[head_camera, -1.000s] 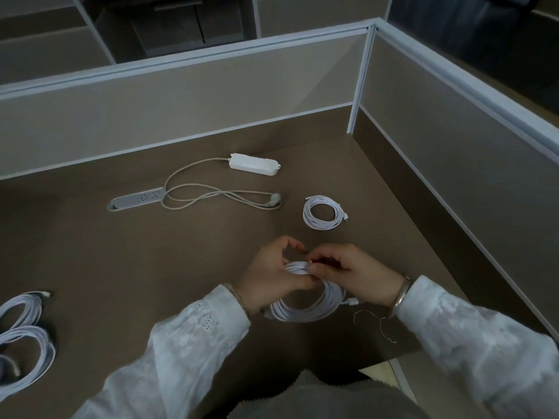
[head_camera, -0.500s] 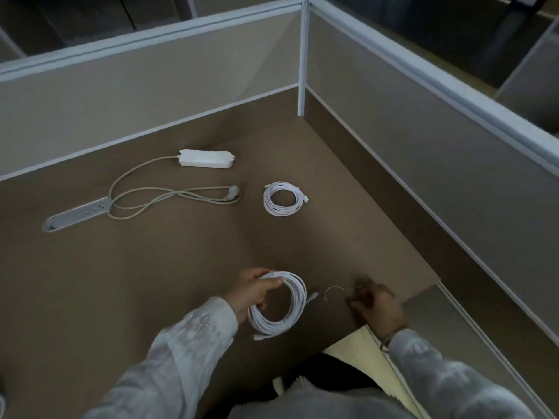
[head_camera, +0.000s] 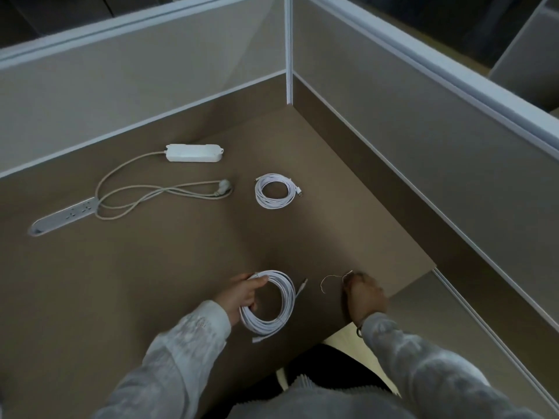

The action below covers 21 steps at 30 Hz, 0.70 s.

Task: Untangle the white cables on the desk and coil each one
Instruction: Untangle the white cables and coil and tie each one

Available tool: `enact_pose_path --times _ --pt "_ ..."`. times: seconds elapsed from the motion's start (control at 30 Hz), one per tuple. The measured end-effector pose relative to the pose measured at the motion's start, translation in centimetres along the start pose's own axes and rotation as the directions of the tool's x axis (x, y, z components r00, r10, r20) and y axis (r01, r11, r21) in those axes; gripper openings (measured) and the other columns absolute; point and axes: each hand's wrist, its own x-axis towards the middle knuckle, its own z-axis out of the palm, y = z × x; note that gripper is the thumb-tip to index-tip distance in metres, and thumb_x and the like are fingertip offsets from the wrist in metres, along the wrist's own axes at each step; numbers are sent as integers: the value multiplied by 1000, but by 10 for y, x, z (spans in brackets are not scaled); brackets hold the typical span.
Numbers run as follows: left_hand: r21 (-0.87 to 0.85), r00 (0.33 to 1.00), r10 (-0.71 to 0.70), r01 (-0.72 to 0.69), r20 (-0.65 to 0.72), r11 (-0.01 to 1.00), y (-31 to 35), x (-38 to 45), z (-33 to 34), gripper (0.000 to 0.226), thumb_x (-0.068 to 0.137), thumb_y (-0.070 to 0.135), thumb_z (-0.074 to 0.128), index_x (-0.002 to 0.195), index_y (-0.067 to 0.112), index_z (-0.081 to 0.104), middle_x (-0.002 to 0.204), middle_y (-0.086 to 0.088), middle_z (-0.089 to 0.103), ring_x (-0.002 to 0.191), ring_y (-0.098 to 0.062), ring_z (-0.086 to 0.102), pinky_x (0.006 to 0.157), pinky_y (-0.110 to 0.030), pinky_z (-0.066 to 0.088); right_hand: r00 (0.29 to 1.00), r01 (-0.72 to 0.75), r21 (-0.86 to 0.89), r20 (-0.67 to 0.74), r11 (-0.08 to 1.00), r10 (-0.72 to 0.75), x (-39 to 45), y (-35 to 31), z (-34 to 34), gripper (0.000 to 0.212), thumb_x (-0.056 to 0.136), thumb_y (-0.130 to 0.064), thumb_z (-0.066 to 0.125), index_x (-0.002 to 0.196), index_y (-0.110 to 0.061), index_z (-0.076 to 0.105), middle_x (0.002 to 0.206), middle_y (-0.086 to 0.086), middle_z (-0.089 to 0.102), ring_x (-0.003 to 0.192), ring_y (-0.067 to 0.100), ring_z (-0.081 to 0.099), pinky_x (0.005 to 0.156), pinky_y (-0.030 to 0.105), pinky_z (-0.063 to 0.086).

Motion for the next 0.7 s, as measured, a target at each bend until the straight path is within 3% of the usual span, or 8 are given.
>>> enact_pose_path --times 0.17,0.27,0.33,0.4,0.47,0.53,0.6,0.7 --pt "-61 1000 -20 18 -22 998 0 -2 -12 8 86 10 68 86 9 60 42 6 32 28 -4 27 36 -18 30 990 -43 2 -134 999 43 10 7 -6 29 98 -17 41 122 -9 54 124 14 54 114 31 47 91 39 37" --pt "-51 1000 -18 17 -23 999 5 -8 -17 31 76 15 78 101 11 61 50 5 56 33 -2 46 44 -19 38 940 324 -116 -70 939 -333 16 0 -13 20 90 -13 57 109 -10 62 111 10 58 103 29 55 85 37 44" --pt "-57 1000 0 -1 -15 998 4 -10 -18 44 71 19 80 110 10 61 72 -6 71 70 -17 72 68 -28 55 817 564 -201 -4 801 -576 24 -5 -13 21 68 -16 81 85 -15 69 88 6 63 81 26 60 63 31 50" --pt "-69 998 2 -6 -58 998 5 -10 -21 39 78 17 77 114 10 61 111 -22 67 119 -41 54 99 -44 45 765 635 -257 76 728 -640 31 -12 -14 28 52 -24 87 75 -23 71 77 0 63 73 20 58 55 23 48" --pt "-70 998 -4 0 -63 998 4 -10 -24 38 77 19 76 111 10 62 113 -23 67 100 -33 65 82 -35 52 752 655 -254 121 712 -648 35 -16 -18 33 49 -26 89 76 -26 71 79 -2 65 73 20 63 58 23 49" --pt "-78 998 0 -5 -63 997 5 -10 -27 29 79 20 75 104 12 64 84 -10 70 59 -11 59 55 -21 45 766 643 -196 155 741 -624 37 -19 -22 28 65 -23 81 89 -22 67 96 1 64 91 25 63 75 30 48" --pt "-85 998 2 -8 -63 996 3 -6 -31 28 76 21 77 100 12 65 78 -6 66 51 -8 50 49 -19 38 785 619 -208 203 757 -586 40 -22 -23 25 83 -25 64 107 -19 59 117 0 57 113 24 51 92 30 36" --pt "-123 999 19 -23 -40 992 6 -7 -29 12 87 11 67 96 9 60 45 7 55 33 -1 45 38 -14 36 805 585 -140 221 799 -551 45 -21 -21 16 88 -27 57 101 -20 62 117 -2 59 114 22 49 91 27 31"
